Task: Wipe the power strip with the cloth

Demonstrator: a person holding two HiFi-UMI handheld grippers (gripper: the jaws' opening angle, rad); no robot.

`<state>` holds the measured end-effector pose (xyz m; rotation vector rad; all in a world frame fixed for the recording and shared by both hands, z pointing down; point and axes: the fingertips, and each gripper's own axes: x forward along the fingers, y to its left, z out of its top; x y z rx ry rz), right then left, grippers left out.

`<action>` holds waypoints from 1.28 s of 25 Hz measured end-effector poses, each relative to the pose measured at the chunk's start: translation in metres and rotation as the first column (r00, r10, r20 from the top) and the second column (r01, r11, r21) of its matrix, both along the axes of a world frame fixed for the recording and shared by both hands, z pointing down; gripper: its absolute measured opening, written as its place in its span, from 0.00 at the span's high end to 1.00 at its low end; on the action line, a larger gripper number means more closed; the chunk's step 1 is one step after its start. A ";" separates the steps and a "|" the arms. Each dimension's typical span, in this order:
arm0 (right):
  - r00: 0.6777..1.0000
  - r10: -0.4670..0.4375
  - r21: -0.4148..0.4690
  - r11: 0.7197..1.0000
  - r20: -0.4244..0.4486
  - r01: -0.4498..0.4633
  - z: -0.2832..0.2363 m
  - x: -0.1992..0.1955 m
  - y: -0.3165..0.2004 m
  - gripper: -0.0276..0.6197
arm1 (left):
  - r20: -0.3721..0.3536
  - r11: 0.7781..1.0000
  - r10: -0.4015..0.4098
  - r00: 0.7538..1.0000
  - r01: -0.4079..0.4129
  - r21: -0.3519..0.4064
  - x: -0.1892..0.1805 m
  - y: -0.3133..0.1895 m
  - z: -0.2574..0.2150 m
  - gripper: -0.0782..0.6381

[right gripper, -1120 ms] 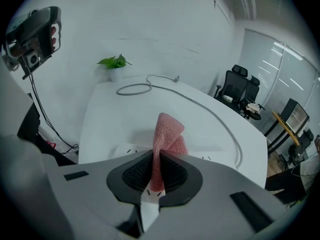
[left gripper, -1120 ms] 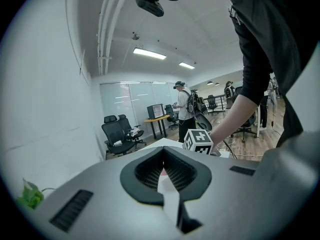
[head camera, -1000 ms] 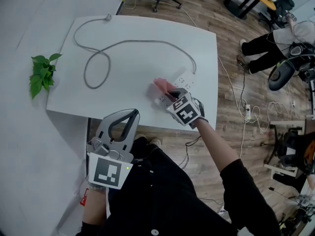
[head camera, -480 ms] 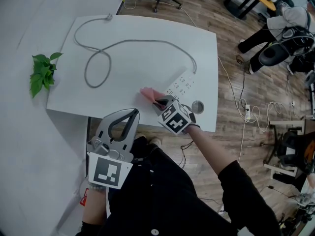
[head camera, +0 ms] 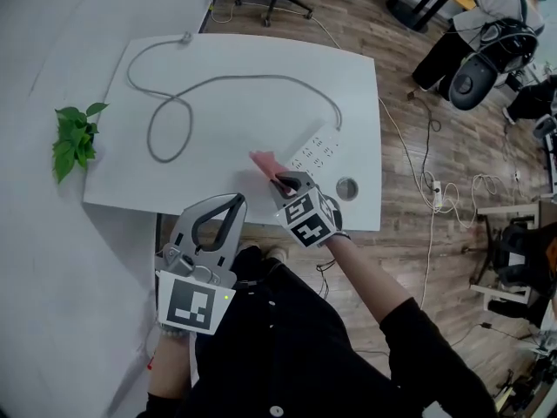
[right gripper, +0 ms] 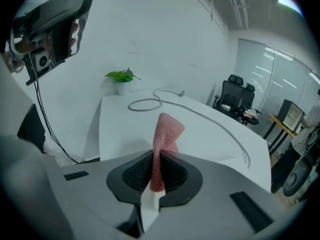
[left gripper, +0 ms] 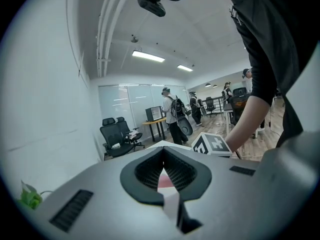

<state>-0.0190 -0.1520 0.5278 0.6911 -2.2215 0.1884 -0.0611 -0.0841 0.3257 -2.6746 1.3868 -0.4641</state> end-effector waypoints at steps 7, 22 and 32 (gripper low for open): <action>0.979 0.183 0.093 0.977 0.089 -0.191 -0.047 0.039 -0.019 0.88 | 0.003 0.997 0.072 0.997 -0.072 0.024 0.017 -0.003 -0.007 0.87; 0.911 0.353 0.186 0.901 0.210 -0.392 -0.124 0.115 0.009 0.88 | 0.002 0.971 0.224 0.974 -0.224 0.082 0.061 -0.014 -0.027 0.87; 0.870 0.416 0.236 0.846 0.265 -0.477 -0.157 0.144 0.032 0.88 | 0.010 0.964 0.248 0.969 -0.248 0.094 0.072 -0.021 -0.033 0.87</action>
